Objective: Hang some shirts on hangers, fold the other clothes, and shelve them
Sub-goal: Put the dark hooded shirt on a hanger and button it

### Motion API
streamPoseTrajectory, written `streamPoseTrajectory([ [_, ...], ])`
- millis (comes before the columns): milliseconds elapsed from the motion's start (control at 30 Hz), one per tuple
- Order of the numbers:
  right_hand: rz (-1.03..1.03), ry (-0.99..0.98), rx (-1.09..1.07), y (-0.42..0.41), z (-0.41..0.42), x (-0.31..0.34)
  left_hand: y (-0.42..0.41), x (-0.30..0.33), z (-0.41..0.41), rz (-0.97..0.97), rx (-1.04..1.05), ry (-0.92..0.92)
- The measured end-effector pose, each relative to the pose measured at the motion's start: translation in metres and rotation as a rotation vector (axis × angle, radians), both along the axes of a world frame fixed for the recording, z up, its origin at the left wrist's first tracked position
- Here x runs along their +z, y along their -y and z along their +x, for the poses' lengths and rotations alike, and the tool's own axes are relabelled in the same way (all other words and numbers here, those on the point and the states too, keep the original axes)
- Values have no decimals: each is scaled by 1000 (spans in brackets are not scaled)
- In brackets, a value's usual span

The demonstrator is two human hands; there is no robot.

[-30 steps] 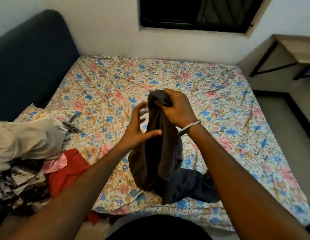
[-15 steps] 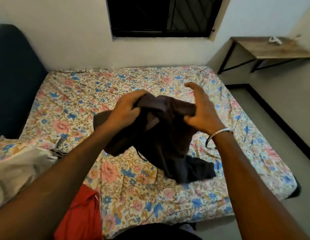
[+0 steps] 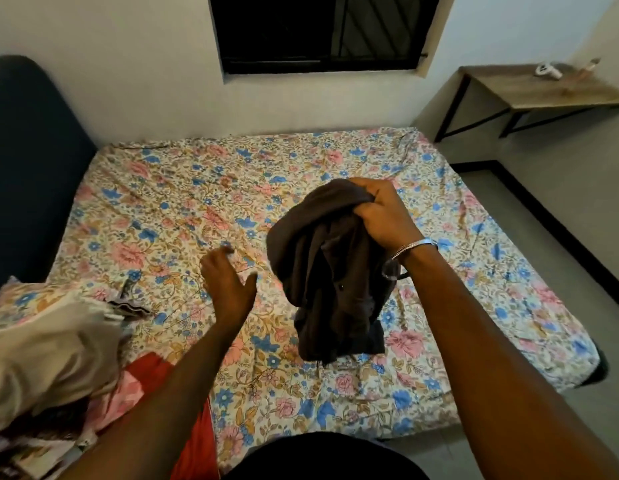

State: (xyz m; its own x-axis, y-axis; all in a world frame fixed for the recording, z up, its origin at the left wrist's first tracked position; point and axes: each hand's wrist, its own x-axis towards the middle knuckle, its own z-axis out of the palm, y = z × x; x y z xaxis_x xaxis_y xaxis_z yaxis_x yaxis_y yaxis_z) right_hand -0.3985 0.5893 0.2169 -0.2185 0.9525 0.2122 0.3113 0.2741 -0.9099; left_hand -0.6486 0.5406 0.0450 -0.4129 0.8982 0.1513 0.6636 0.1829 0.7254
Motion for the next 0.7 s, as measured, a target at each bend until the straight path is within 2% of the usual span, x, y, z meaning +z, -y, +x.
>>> streamPoseTrajectory([
  [33,-26,-95,3,0,-1,5,13,-26,1,-205,11,87],
  [67,-53,-199,3,0,-1,8,25,-44,6,-382,-64,181],
  [100,-82,-291,12,0,1,12,37,-54,16,-477,-208,290],
  [200,-145,-446,84,1,11,23,42,-37,60,-464,-530,594],
  [267,-158,-480,127,3,16,28,23,-8,89,-433,-546,710],
  [333,-136,-477,90,2,23,31,-2,12,108,-338,-502,668],
  [433,-82,-435,-129,-6,47,34,-27,34,101,-148,-325,510],
  [500,60,-236,-269,-12,73,34,-36,54,84,28,-198,370],
  [567,140,-23,-353,-16,96,25,-46,82,59,169,-101,348],
  [700,148,101,-354,-18,103,22,-61,157,28,467,-38,304],
])
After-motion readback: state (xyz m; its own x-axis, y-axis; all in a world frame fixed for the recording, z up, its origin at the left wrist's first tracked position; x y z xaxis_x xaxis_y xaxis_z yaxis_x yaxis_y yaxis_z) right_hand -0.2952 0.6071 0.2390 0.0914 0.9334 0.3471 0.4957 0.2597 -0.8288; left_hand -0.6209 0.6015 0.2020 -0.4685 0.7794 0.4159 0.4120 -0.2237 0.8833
